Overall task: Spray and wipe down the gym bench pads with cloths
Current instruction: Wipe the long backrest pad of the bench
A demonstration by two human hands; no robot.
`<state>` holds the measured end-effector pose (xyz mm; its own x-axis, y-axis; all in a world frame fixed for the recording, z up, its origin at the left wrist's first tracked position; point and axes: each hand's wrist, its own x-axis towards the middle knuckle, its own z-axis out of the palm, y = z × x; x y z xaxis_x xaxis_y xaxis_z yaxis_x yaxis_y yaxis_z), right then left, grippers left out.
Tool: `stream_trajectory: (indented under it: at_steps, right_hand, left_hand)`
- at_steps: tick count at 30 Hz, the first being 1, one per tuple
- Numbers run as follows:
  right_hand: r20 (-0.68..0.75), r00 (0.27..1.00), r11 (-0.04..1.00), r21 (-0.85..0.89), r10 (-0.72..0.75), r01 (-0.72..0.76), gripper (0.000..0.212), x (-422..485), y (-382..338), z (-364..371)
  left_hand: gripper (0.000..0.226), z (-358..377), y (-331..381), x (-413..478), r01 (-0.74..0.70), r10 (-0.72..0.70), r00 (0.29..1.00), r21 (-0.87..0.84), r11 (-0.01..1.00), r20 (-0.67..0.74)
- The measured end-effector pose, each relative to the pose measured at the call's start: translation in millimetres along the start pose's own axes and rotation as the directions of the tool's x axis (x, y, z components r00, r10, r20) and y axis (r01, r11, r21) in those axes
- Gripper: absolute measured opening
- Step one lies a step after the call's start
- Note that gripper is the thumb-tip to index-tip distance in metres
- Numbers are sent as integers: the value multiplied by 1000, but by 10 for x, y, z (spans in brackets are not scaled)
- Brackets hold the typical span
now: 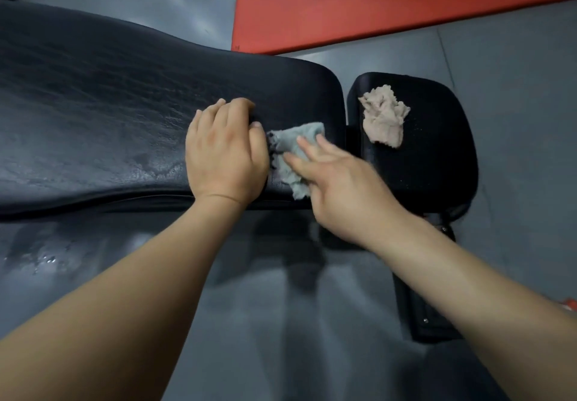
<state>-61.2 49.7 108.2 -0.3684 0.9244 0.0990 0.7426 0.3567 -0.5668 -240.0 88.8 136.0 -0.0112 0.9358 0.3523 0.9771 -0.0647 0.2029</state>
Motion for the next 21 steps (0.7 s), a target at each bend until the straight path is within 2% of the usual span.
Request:
stream_trajectory:
  at_steps: [3,6,9,12,15,18,21]
  right_hand:
    - [65,998,999,-40,-3,5,69,-73,-1,-23]
    - [102,992,984,-172,68,-49,79,548,85,-188]
    - [138,981,967,-235,133,-98,73,1141,85,-327]
    - [117,984,950,-297,131,-92,67,1204,17,-240]
    - [73,992,970,-231,100,-80,68,938,-14,-156]
    - [42,999,988,-155,1,5,62,656,-29,-98]
    - [12,999,999,28,-41,41,50,509,-2,-87]
  left_hand:
    - [33,-26,-8,-29,13,-14,1000,-41,999,-22]
    - [31,-15,-1,-31,4,-5,1000,-31,999,-27]
    - [30,10,-15,-25,-11,12,999,14,1000,-36]
    - [32,26,-30,-26,-29,31,998,26,999,-56]
    - [42,14,-23,-48,-53,53,997,3,999,-56]
    - [52,-10,-4,-63,-116,116,993,-22,993,-8]
    - [55,-35,-33,-56,-149,148,987,12,989,63]
